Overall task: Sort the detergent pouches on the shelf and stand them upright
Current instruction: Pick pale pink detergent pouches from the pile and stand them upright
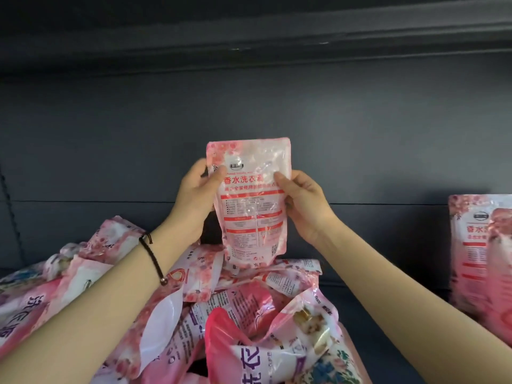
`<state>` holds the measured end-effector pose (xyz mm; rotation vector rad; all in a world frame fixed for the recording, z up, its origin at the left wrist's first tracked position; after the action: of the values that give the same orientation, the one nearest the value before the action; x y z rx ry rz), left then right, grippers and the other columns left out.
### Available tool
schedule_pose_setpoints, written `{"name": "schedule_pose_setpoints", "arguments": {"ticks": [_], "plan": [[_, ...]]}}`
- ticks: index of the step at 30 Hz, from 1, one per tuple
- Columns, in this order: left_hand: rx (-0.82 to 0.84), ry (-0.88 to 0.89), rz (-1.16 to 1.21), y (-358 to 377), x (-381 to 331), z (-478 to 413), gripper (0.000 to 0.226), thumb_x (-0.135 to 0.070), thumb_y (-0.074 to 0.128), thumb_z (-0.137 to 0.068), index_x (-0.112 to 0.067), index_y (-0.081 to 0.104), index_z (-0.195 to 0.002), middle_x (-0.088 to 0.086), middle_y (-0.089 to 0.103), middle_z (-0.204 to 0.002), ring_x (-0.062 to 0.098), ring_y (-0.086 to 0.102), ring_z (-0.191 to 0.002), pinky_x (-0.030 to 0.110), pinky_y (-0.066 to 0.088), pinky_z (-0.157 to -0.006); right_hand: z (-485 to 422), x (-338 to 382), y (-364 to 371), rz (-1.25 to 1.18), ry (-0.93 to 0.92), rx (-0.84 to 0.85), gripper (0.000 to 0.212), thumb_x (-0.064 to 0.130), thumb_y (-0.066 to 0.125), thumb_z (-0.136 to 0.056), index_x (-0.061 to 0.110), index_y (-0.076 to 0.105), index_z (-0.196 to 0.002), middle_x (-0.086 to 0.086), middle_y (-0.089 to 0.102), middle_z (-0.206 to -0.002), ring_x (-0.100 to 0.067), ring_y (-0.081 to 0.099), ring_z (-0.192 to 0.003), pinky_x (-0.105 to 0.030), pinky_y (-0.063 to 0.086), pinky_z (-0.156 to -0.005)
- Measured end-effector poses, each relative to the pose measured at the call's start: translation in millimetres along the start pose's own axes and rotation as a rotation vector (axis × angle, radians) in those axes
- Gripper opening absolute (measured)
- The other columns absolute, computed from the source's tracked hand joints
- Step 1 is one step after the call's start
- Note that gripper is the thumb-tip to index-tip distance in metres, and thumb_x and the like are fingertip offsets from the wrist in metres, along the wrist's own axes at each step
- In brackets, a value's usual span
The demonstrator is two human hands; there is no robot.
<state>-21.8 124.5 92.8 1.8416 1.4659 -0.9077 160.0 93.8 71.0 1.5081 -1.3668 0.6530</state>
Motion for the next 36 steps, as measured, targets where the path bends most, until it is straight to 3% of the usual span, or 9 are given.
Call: {"name": "schedule_pose_setpoints", "arguments": {"ticks": [4,10,17,20,27,31,34,36], "plan": [[0.017,0.065,0.074,29.3,-42.6,8.4,0.012,-0.027,0.054,-0.096,-0.027,0.063,-0.105,-0.007,0.074,-0.101,0.009,0.071,-0.092,0.033,0.057,-0.08,33.2,57.5,-10.4,0.016,-0.155,-0.004,0.009,0.017,0.059,-0.093,0.012,0.058,-0.085,-0.009,0.073,-0.094,-0.023,0.071,-0.083,-0.035,0.058,-0.07],[0.146,0.093,0.119,98.7,-80.8,57.2,0.012,-0.025,0.055,-0.096,-0.024,0.065,-0.103,-0.006,0.074,-0.101,0.011,0.071,-0.094,0.037,0.055,-0.084,106.2,108.8,-68.5,-0.014,-0.191,-0.056,0.008,0.018,0.059,-0.093,0.012,0.06,-0.086,-0.009,0.073,-0.098,-0.026,0.072,-0.09,-0.038,0.059,-0.071],[0.306,0.029,0.144,196.6,-81.0,137.1,0.013,-0.024,0.056,-0.095,-0.019,0.063,-0.104,-0.005,0.075,-0.096,0.012,0.072,-0.088,0.028,0.059,-0.072,202.5,139.5,-169.9,0.076,-0.188,-0.177,0.01,0.017,0.061,-0.09,0.013,0.064,-0.081,-0.006,0.075,-0.088,-0.022,0.073,-0.082,-0.034,0.059,-0.066],[0.357,-0.036,0.186,240.8,-70.8,170.2,0.011,-0.022,0.056,-0.096,-0.017,0.062,-0.102,-0.001,0.075,-0.095,0.015,0.072,-0.087,0.029,0.059,-0.07,234.9,144.4,-214.9,0.146,-0.151,-0.236,0.009,0.017,0.06,-0.091,0.015,0.064,-0.083,-0.004,0.075,-0.087,-0.019,0.072,-0.081,-0.033,0.059,-0.069],[0.42,-0.154,0.235,308.5,-48.1,216.9,0.012,-0.023,0.057,-0.095,-0.017,0.061,-0.105,-0.001,0.075,-0.097,0.013,0.072,-0.088,0.024,0.057,-0.067,272.6,143.1,-284.7,0.184,-0.033,-0.319,0.013,0.014,0.056,-0.094,0.01,0.061,-0.083,-0.004,0.074,-0.079,-0.017,0.072,-0.072,-0.028,0.057,-0.059],[0.469,-0.107,0.228,328.0,-49.5,228.8,0.01,-0.02,0.055,-0.096,-0.022,0.06,-0.105,-0.005,0.074,-0.098,0.008,0.071,-0.091,0.017,0.054,-0.068,277.7,135.0,-311.7,0.228,0.027,-0.388,0.012,0.015,0.056,-0.093,0.009,0.063,-0.086,-0.004,0.074,-0.08,-0.019,0.07,-0.076,-0.033,0.054,-0.07],[0.488,-0.022,0.136,327.9,-55.7,227.2,0.012,-0.021,0.054,-0.097,-0.03,0.059,-0.103,-0.008,0.072,-0.101,0.006,0.069,-0.093,0.017,0.054,-0.071,275.8,146.4,-319.5,0.357,-0.068,-0.457,0.003,0.009,0.059,-0.091,0.012,0.061,-0.092,-0.007,0.07,-0.091,-0.029,0.067,-0.091,-0.035,0.052,-0.076],[0.512,0.034,0.013,319.8,-60.6,222.6,0.011,-0.024,0.055,-0.097,-0.034,0.058,-0.099,-0.01,0.072,-0.098,0.005,0.069,-0.091,0.017,0.054,-0.068,274.8,167.7,-313.8,0.52,-0.223,-0.512,0.018,0.007,0.062,-0.089,0.02,0.056,-0.1,0.003,0.066,-0.1,-0.021,0.065,-0.096,-0.032,0.051,-0.076]]}}
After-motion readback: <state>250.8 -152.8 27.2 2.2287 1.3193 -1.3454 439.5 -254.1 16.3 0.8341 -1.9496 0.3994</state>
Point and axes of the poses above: each hand's wrist, its own z-axis away from the middle knuckle, its own y-axis out of the palm, x = y × z, the point moved 5 cm from there along -z, towards the middle knuckle
